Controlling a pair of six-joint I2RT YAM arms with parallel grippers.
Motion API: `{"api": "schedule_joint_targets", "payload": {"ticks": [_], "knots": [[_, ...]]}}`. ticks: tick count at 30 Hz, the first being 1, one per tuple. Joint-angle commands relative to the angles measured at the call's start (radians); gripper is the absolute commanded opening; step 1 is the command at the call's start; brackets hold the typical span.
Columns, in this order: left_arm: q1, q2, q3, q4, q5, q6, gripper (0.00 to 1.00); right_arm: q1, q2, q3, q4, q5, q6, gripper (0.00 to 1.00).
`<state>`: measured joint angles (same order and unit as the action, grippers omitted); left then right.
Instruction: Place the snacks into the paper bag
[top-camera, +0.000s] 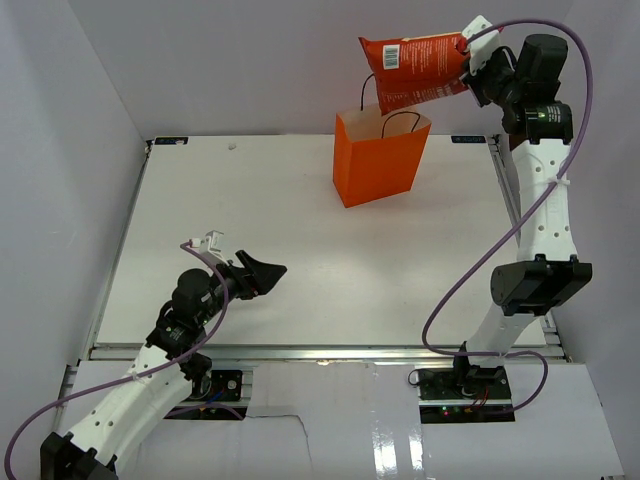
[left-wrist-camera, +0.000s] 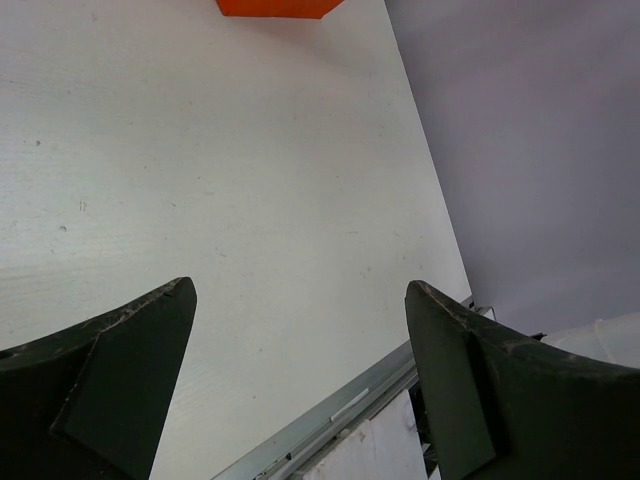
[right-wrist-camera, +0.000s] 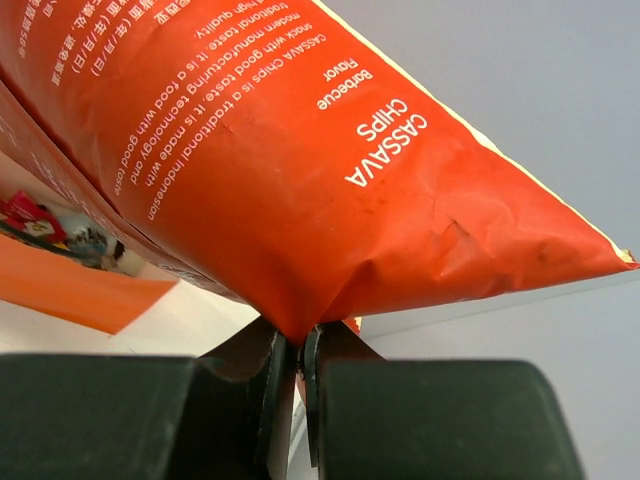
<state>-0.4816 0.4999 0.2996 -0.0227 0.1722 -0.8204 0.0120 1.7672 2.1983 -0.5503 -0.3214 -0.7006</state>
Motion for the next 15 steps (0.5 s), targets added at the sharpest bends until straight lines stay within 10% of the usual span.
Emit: {"api": "schedule_joint_targets", "payload": {"ticks": [1, 15], "knots": [[0.003, -0.004, -0.011, 0.001, 0.004, 0.004, 0.96, -0.037, -0.029, -0.005, 0.099, 0.019, -0.037, 0.08], [0.003, 0.008, -0.017, 0.015, 0.01, 0.003, 0.96, -0.057, -0.103, -0.144, 0.147, -0.005, -0.141, 0.08]]}}
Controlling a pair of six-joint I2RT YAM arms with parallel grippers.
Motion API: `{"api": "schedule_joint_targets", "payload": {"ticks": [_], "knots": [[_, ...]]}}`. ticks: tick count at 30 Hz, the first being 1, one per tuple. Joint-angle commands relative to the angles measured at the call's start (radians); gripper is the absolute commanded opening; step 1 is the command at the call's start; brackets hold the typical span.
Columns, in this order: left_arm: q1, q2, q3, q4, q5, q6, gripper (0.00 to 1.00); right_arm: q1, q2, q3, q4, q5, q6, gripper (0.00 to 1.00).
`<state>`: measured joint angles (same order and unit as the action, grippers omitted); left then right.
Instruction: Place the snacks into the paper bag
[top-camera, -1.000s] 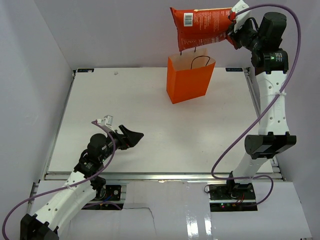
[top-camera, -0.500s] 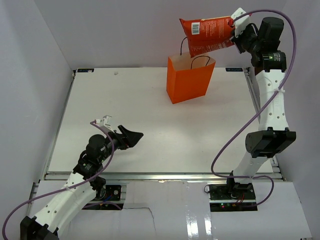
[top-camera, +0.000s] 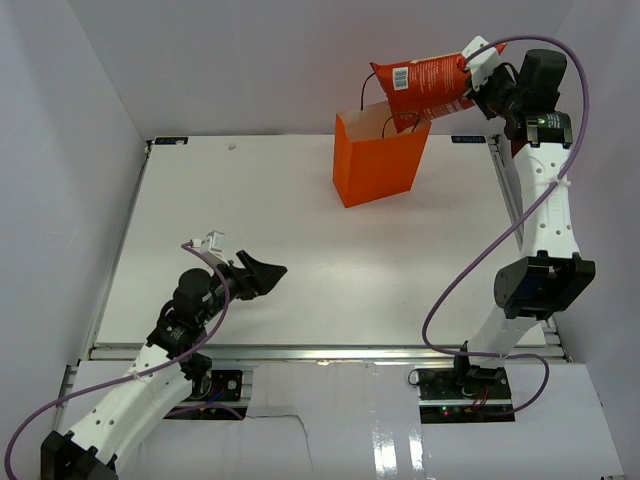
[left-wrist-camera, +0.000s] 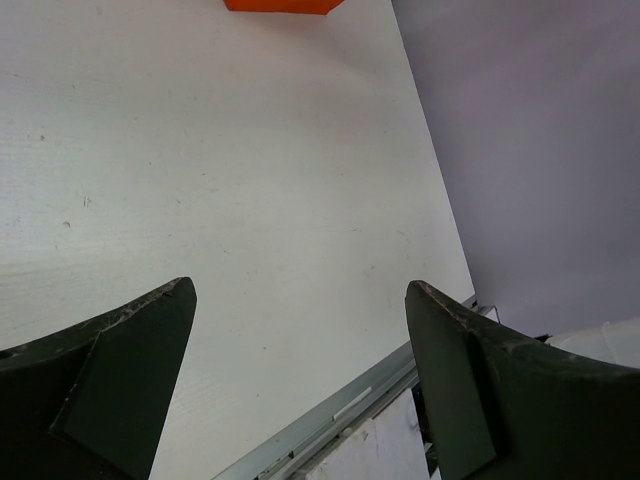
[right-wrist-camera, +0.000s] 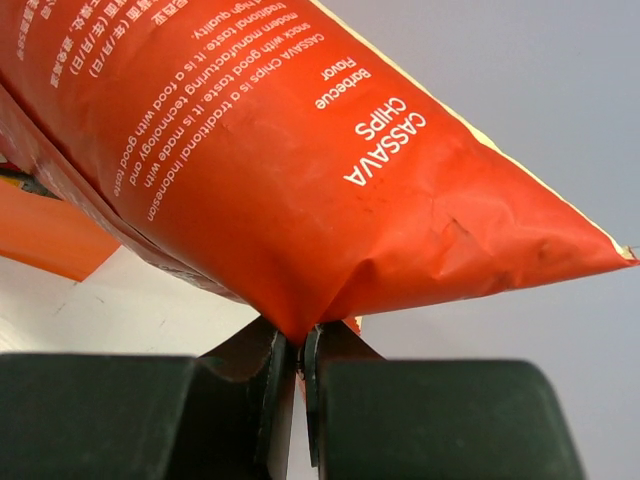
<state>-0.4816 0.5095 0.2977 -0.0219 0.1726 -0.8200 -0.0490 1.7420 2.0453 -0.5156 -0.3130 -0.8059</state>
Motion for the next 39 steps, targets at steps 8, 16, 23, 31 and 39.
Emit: {"api": "schedule_joint_targets", "payload": {"ticks": [8, 16, 23, 31, 39], "knots": [[0.003, 0.017, -0.017, 0.014, 0.011, 0.005, 0.96, 0.031, -0.121, -0.056, 0.137, 0.006, -0.099, 0.12], [0.003, 0.024, -0.017, 0.043, 0.016, 0.005, 0.96, 0.129, -0.168, -0.145, 0.193, 0.093, -0.26, 0.16], [0.003, 0.024, -0.017, 0.036, 0.021, 0.005, 0.96, 0.159, -0.144, -0.122, 0.173, 0.118, -0.289, 0.19], [0.003, -0.003, -0.026, 0.034, 0.018, -0.005, 0.96, 0.19, -0.102, -0.05, 0.16, 0.207, -0.25, 0.25], [0.003, 0.004, -0.023, 0.037, 0.018, -0.002, 0.96, 0.216, -0.087, -0.022, 0.158, 0.241, -0.21, 0.45]]}}
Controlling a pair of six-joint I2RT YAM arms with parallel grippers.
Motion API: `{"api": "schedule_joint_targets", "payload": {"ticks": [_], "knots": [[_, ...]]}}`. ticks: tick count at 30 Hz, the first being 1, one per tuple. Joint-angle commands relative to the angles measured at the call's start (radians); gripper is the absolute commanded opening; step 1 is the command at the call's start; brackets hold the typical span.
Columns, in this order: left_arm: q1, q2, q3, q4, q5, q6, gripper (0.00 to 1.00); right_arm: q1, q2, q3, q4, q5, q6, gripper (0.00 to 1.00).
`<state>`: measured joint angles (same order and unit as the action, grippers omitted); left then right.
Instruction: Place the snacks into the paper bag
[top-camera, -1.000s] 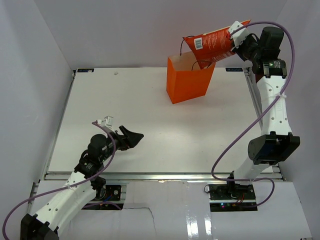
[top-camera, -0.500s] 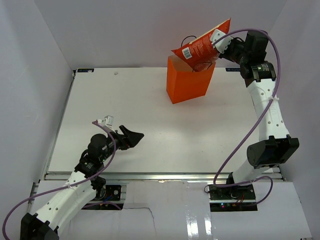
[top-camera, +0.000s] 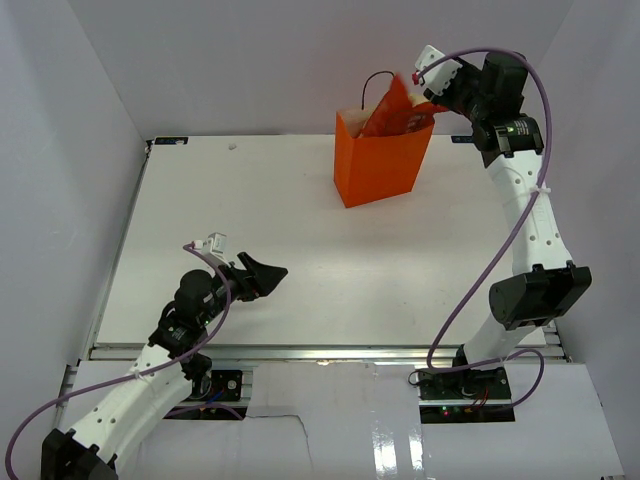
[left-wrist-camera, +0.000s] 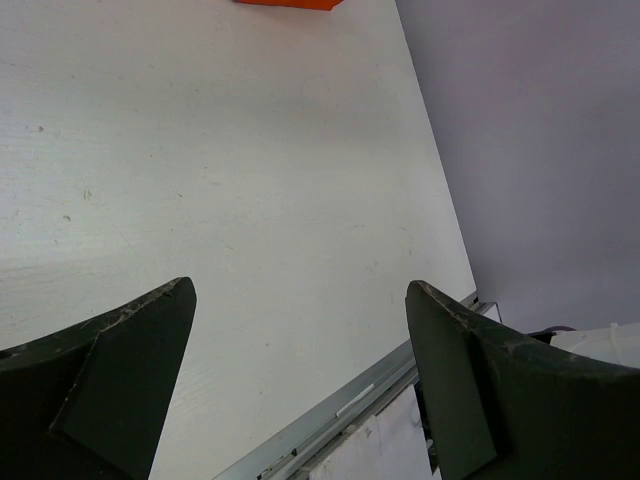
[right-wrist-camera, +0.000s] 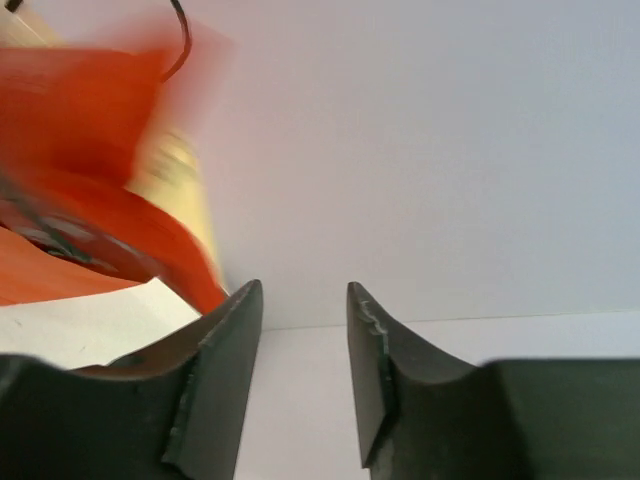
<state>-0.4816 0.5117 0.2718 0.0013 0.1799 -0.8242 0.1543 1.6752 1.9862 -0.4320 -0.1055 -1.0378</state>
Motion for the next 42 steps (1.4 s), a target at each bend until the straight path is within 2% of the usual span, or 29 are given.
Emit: {"api": "schedule_joint_targets", "payload": {"ticks": [1, 3, 8, 11, 15, 16, 17, 18, 19, 20, 24, 28, 31, 34, 36, 42], "knots": [[0.003, 0.007, 0.006, 0.014, 0.013, 0.003, 0.96, 0.02, -0.023, 0.027, 0.09, 0.036, 0.024, 0.47], [0.003, 0.016, 0.01, 0.016, 0.02, 0.01, 0.96, 0.03, -0.025, 0.026, 0.095, 0.038, 0.036, 0.52], [0.003, 0.019, 0.01, 0.02, 0.029, 0.005, 0.96, 0.047, -0.067, -0.004, 0.099, 0.003, 0.1, 0.57], [0.003, 0.007, 0.01, 0.017, 0.03, 0.005, 0.96, 0.047, -0.089, 0.019, 0.038, -0.052, 0.2, 0.65], [0.003, 0.001, 0.04, -0.027, 0.029, 0.034, 0.96, 0.045, -0.143, 0.004, -0.138, -0.198, 0.347, 0.84], [0.003, 0.001, 0.049, -0.038, 0.029, 0.051, 0.96, 0.045, -0.166, -0.032, -0.163, -0.253, 0.369, 0.89], [0.003, 0.005, 0.073, -0.065, 0.029, 0.062, 0.97, 0.042, -0.225, -0.14, -0.181, -0.275, 0.433, 0.99], [0.003, 0.007, 0.087, -0.082, 0.024, 0.075, 0.98, 0.042, -0.258, -0.206, -0.183, -0.29, 0.467, 0.9], [0.003, 0.008, 0.102, -0.104, 0.01, 0.097, 0.98, 0.041, -0.294, -0.28, -0.183, -0.31, 0.491, 0.9], [0.003, 0.013, 0.137, -0.147, 0.0, 0.109, 0.98, 0.041, -0.368, -0.428, -0.169, -0.312, 0.539, 0.9], [0.003, 0.024, 0.234, -0.24, -0.049, 0.181, 0.98, 0.01, -0.505, -0.732, -0.166, -0.284, 0.657, 0.9], [0.003, 0.039, 0.339, -0.331, -0.105, 0.246, 0.98, -0.053, -0.639, -0.949, -0.149, -0.272, 0.781, 0.9], [0.003, 0.051, 0.403, -0.365, -0.112, 0.278, 0.98, -0.09, -0.693, -1.036, -0.117, -0.221, 0.875, 0.9], [0.003, 0.048, 0.429, -0.376, -0.118, 0.283, 0.98, -0.104, -0.729, -1.056, -0.096, -0.125, 0.933, 0.9], [0.003, 0.045, 0.428, -0.374, -0.112, 0.274, 0.98, -0.104, -0.735, -1.057, -0.088, -0.059, 0.946, 0.9], [0.003, 0.031, 0.417, -0.386, -0.102, 0.254, 0.98, -0.104, -0.766, -1.044, -0.074, -0.011, 0.943, 0.9]]}}
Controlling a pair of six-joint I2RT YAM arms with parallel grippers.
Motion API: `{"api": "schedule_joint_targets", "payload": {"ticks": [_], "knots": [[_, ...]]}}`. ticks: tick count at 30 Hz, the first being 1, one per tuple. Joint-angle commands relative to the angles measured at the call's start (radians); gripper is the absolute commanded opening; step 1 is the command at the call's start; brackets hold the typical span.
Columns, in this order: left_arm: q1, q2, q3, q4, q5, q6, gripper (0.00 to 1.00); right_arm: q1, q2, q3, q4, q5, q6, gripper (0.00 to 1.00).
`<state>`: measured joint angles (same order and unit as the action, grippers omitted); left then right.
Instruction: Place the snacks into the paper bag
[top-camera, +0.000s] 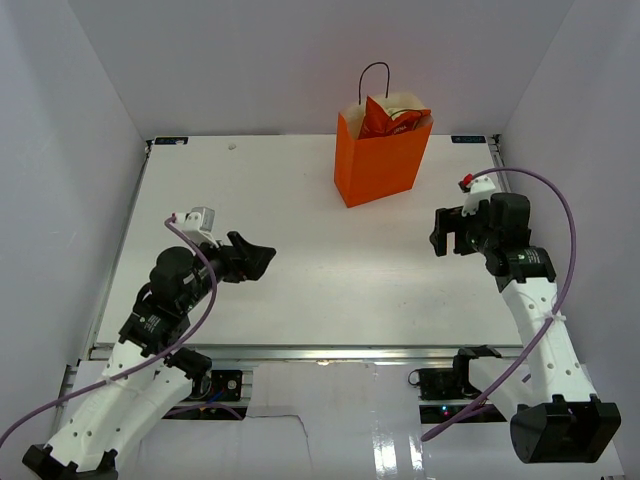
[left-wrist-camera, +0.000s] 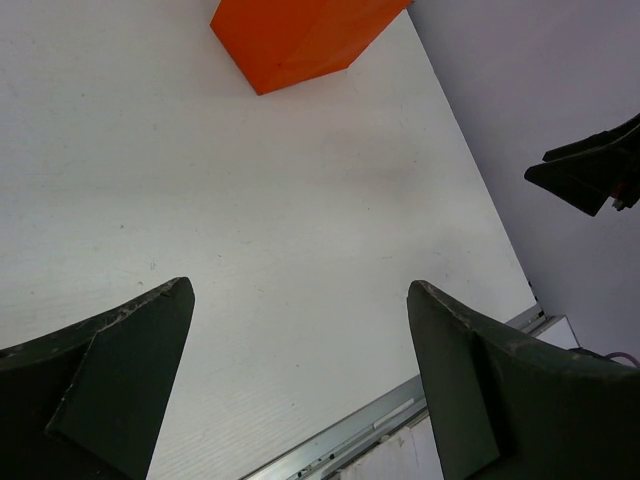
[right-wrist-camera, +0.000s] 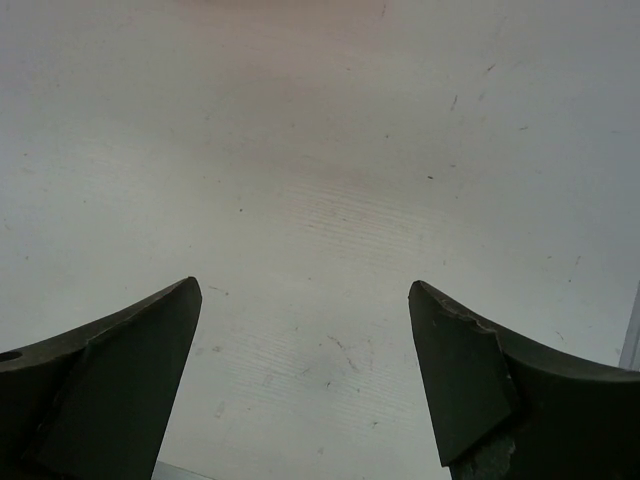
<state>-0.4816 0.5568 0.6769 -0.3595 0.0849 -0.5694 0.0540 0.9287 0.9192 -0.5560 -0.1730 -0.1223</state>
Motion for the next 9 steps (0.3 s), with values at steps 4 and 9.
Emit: {"api": "schedule_joint_targets", "payload": {"ticks": [4, 9], "knots": [[0.003, -0.038, 0.01, -0.044, -0.019, -0.024, 0.98, -0.003, -0.03, 0.04, 0.071, 0.096, -0.014, 0.9], [0.003, -0.072, 0.009, -0.064, -0.034, -0.038, 0.98, -0.003, -0.036, 0.026, 0.117, 0.133, -0.042, 0.9]]}}
